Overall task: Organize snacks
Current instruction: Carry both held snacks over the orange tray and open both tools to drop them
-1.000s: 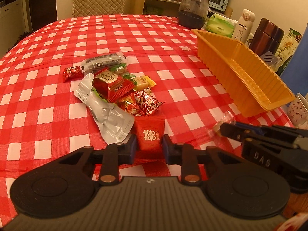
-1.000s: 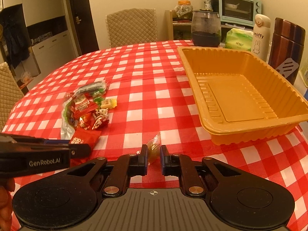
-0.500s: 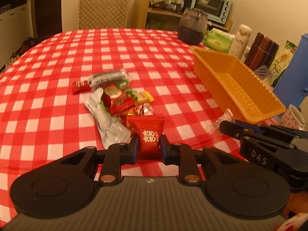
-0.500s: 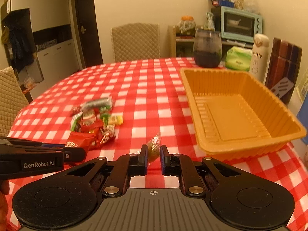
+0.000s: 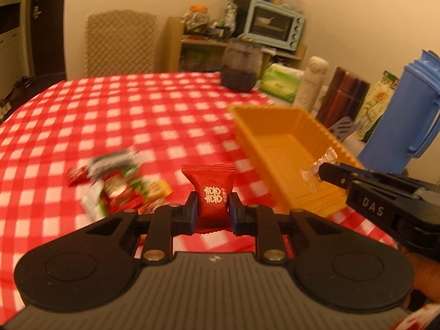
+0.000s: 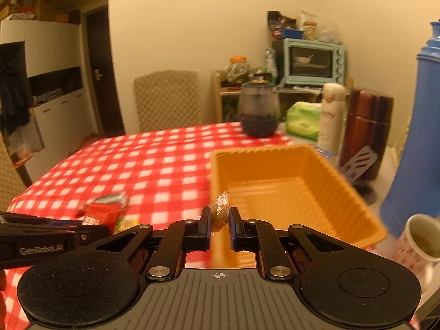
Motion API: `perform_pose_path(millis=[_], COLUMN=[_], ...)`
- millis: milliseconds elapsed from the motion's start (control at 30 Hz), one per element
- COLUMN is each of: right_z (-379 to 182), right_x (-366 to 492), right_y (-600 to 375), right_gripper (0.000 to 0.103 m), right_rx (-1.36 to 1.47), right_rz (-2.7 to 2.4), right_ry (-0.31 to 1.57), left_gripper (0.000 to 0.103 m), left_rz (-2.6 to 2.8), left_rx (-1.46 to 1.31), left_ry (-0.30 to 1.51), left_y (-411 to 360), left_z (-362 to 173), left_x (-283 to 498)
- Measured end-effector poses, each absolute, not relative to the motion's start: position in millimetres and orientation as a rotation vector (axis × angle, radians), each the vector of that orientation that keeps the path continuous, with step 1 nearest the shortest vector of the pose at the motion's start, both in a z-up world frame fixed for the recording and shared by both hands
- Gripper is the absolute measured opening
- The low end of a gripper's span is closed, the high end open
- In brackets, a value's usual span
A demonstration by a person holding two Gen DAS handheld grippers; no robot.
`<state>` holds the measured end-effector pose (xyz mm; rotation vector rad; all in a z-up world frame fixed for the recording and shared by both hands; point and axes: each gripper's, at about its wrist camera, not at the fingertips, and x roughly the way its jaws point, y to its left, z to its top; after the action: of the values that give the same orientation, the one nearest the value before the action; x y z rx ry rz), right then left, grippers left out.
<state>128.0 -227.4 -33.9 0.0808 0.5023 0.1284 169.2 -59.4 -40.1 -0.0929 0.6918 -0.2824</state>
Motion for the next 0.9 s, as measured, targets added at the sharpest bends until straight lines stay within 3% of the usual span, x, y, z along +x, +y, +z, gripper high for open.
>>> perform_pose_path(millis=[667, 900], right_z=[-66.2, -71.1], right_x=[194.7, 196.0], right_y=[-315.1, -321.1], right_gripper=[0.013, 0.013], right_rx=[0.121, 0.133], right_rz=[0.015, 0.002], right_ry=[0.670, 0.692], left_gripper=[0.021, 0.029], left_rz=[-0.432, -0.436], left_rx=[-0.081, -0.071], left_ry=[0.719, 0.731], left_y=[-162.0, -170.8], left_z=[-44.8, -52.5], left_x=[241.1, 246.5])
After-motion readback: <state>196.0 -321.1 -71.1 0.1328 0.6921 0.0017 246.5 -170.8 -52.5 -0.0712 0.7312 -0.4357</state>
